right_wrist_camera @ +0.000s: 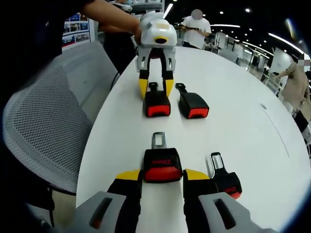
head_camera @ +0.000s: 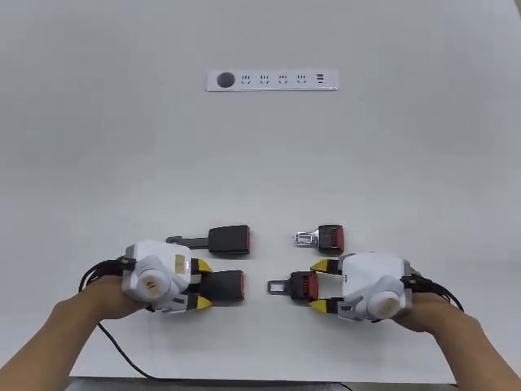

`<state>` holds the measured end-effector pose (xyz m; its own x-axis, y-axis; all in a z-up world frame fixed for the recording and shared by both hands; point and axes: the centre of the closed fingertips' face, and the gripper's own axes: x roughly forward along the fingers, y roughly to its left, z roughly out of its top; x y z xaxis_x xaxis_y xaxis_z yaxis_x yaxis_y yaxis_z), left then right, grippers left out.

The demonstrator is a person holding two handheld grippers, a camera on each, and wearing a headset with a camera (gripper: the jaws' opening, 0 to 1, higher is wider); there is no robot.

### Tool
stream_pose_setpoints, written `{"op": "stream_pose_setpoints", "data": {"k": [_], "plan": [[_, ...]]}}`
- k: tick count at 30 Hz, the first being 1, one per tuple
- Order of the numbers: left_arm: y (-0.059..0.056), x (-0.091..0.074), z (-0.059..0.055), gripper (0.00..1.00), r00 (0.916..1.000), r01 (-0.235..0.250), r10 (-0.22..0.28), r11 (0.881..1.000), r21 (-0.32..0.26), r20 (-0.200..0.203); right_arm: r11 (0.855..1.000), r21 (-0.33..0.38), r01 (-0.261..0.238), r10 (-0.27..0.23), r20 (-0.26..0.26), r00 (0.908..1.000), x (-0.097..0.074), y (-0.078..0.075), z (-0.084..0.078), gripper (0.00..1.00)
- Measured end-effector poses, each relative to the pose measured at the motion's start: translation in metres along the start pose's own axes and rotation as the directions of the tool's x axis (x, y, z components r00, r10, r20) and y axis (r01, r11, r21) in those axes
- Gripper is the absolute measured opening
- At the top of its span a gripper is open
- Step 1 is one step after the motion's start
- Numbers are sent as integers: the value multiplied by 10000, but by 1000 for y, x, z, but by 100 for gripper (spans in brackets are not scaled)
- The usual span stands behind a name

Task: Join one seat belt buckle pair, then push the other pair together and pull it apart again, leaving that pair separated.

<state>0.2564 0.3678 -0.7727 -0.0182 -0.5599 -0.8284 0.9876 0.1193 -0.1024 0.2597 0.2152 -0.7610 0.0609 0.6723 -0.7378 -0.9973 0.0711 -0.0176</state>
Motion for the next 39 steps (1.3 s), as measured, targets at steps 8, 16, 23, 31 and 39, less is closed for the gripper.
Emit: {"op": "stream_pose_setpoints", "data": {"k": [8, 16, 23, 31, 39], "plan": [[-1, 0, 0, 31, 10000, 80, -79, 9999, 106, -57, 10000, -63, -64, 65, 66, 10000, 7, 0, 12, 29], [-1, 3, -1, 31, 9997, 205, -204, 9996, 171, -100, 9999, -74, -130, 131, 135, 9998, 16, 2, 23, 29], [-3, 2, 2, 31, 9997, 210, -207, 9996, 185, -134, 9998, -123, -175, 177, 201, 9996, 22, 3, 31, 29], [-3, 2, 0, 31, 9995, 246, -242, 9995, 206, -185, 9996, -200, -205, 211, 283, 9994, 28, 6, 40, 29], [-3, 4, 1, 31, 9997, 190, -187, 9996, 219, -169, 9995, -267, -187, 194, 281, 9994, 31, 7, 43, 29]]}}
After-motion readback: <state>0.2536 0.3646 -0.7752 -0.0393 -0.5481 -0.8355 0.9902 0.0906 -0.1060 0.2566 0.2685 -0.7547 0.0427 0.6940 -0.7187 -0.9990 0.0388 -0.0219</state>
